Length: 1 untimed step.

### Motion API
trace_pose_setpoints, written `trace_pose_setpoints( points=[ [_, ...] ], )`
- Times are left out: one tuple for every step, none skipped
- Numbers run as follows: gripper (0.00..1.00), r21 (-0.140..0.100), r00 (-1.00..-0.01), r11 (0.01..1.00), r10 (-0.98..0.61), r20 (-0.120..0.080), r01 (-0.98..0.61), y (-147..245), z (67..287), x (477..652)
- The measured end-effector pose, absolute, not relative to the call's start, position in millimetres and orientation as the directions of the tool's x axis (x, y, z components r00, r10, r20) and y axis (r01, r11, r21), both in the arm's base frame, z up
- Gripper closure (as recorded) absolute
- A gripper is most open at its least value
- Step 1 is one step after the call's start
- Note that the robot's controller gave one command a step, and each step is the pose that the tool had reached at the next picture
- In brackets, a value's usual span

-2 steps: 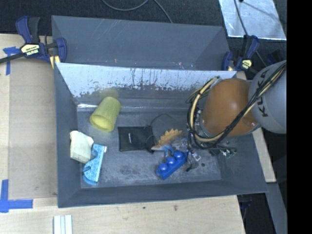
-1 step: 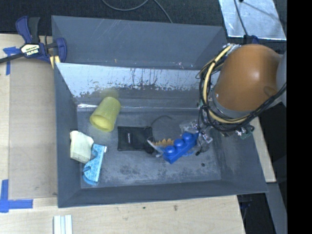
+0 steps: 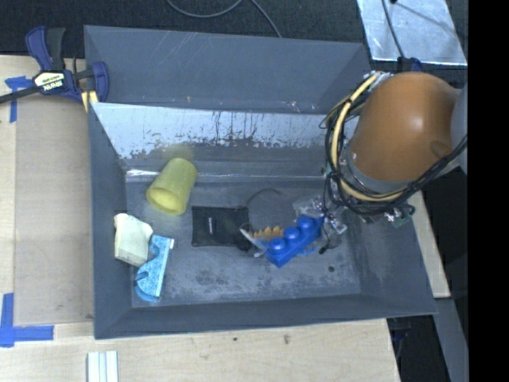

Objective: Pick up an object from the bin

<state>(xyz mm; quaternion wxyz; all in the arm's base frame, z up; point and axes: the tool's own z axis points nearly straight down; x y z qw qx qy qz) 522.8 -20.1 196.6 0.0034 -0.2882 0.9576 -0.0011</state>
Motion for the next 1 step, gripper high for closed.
trace_pose_setpoints(
  points=[
    [1.00,0.000,-0.844,0.844,-0.536,-0.001,-0.536,-21.6,237.7,521.7]
  ],
)
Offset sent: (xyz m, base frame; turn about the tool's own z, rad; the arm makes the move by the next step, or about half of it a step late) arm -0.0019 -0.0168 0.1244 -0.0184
